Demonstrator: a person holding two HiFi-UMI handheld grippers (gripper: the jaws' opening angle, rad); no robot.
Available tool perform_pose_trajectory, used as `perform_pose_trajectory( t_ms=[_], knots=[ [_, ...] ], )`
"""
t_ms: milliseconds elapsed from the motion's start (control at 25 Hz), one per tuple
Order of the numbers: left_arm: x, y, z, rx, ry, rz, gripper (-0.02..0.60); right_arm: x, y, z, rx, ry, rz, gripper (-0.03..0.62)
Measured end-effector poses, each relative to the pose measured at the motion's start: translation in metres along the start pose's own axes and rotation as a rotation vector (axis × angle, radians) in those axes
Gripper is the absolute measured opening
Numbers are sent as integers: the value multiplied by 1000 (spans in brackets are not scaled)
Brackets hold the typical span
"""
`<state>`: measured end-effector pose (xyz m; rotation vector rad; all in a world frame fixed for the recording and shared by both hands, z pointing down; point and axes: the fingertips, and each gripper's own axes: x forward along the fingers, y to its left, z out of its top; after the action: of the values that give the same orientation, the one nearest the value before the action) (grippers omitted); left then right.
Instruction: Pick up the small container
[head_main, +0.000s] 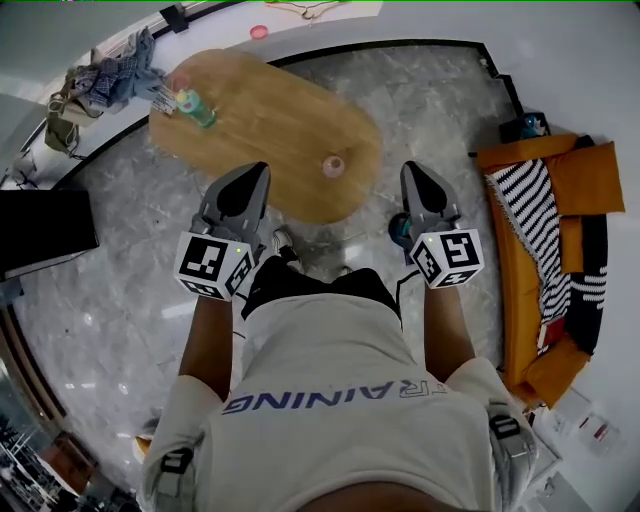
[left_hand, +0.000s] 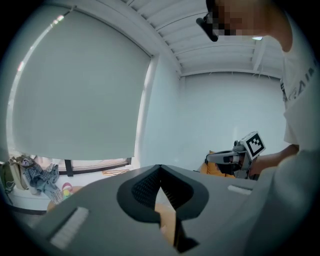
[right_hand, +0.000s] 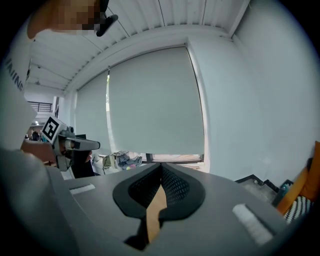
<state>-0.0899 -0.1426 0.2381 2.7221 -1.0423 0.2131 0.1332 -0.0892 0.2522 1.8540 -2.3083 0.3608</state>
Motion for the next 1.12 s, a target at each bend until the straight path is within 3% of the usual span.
perform_pose_trajectory(
  t_ms=[320, 640, 800, 1120],
  knots=[
    [38, 27, -12, -27, 38, -27, 2, 33, -12, -8, -4, 52, -19, 14],
    [59, 1, -11, -21, 61, 42, 2, 53, -44, -16, 21, 60, 100, 30],
    [66, -4, -7, -28, 58, 75, 2, 56, -39, -6, 51, 4, 207, 177],
    [75, -15, -8, -26, 64, 89, 2, 58, -42, -13, -38, 61, 235, 438]
  ],
)
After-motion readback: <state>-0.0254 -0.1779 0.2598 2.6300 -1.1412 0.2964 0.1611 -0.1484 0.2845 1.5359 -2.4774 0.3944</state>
